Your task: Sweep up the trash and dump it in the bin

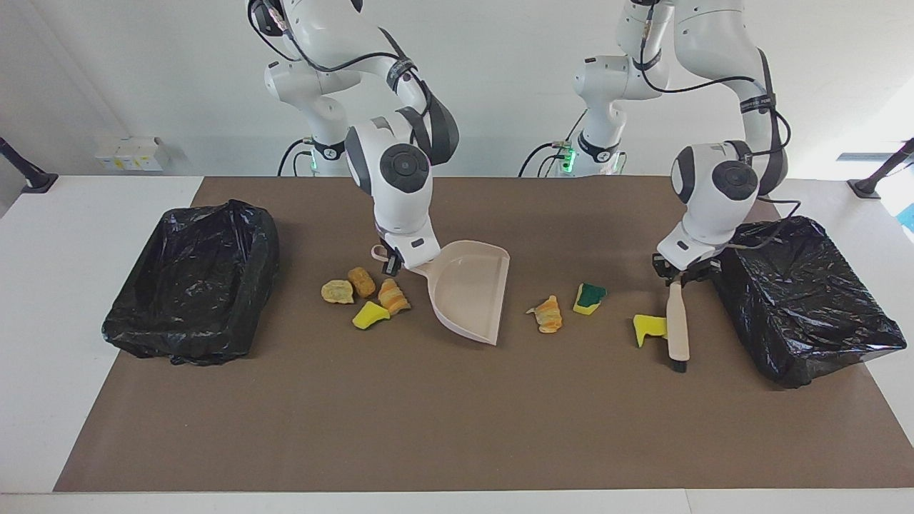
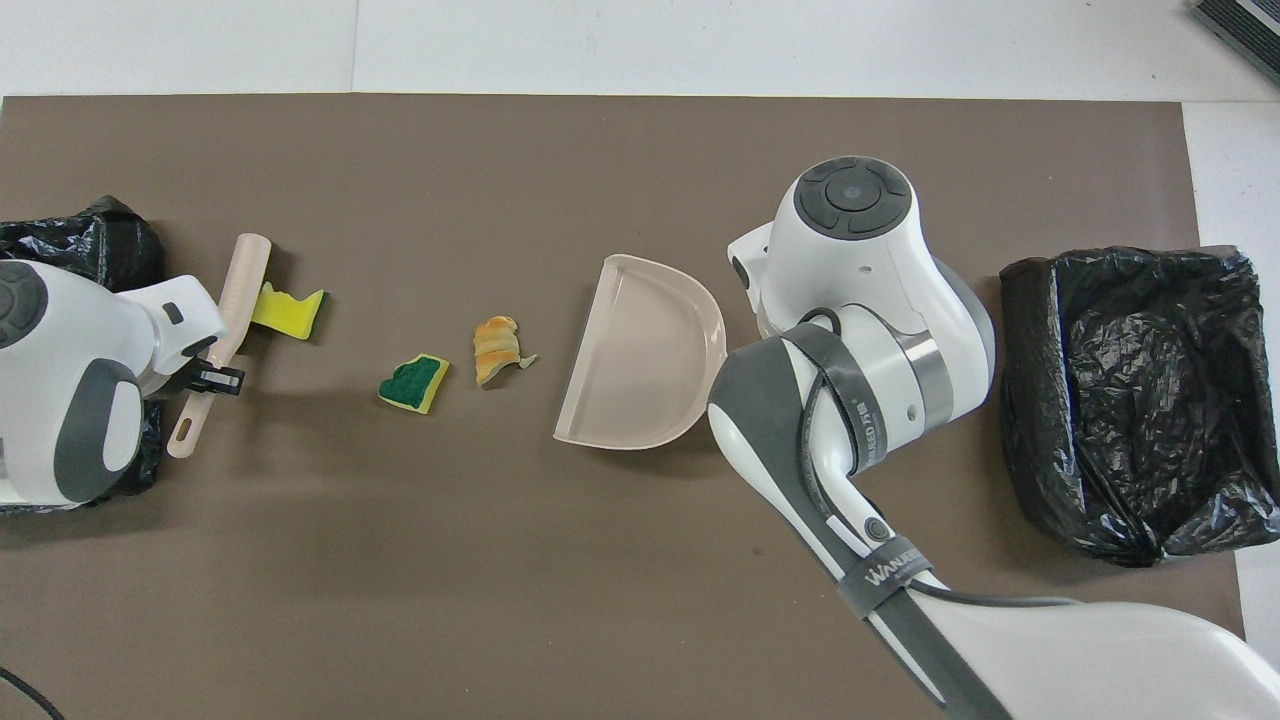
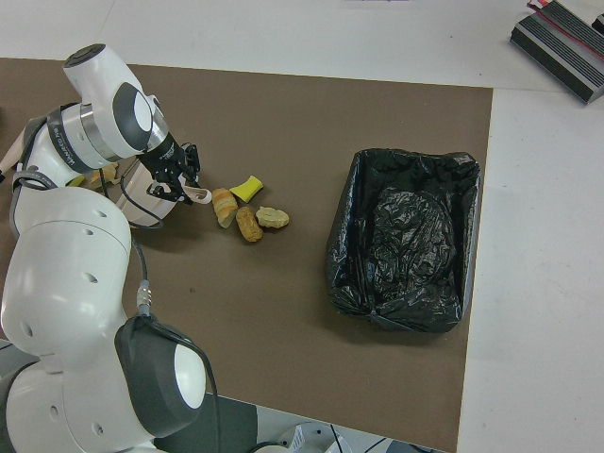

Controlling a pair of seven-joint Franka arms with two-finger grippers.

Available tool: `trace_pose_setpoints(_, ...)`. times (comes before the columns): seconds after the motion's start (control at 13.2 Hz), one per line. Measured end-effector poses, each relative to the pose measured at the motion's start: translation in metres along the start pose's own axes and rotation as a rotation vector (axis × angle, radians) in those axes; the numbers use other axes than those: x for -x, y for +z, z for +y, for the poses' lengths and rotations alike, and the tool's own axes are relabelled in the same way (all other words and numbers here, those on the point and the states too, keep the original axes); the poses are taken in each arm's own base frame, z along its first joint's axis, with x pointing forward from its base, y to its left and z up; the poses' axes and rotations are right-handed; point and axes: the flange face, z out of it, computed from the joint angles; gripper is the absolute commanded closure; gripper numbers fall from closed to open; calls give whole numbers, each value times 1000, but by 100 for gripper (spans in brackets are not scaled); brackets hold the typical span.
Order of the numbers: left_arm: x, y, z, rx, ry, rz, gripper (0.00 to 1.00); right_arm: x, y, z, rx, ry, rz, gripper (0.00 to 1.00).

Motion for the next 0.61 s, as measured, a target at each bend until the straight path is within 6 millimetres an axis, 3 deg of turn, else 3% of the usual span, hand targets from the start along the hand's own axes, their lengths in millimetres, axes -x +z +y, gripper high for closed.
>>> trace_pose_setpoints(0.3,-1,-13,66,28,9,-19,100,-13,10,-12,23,-39,-39,100)
trace_pose_setpoints(0.61,-2,-16,100,98,11,-22,100,-13,16,-12,27,-45,-63,100)
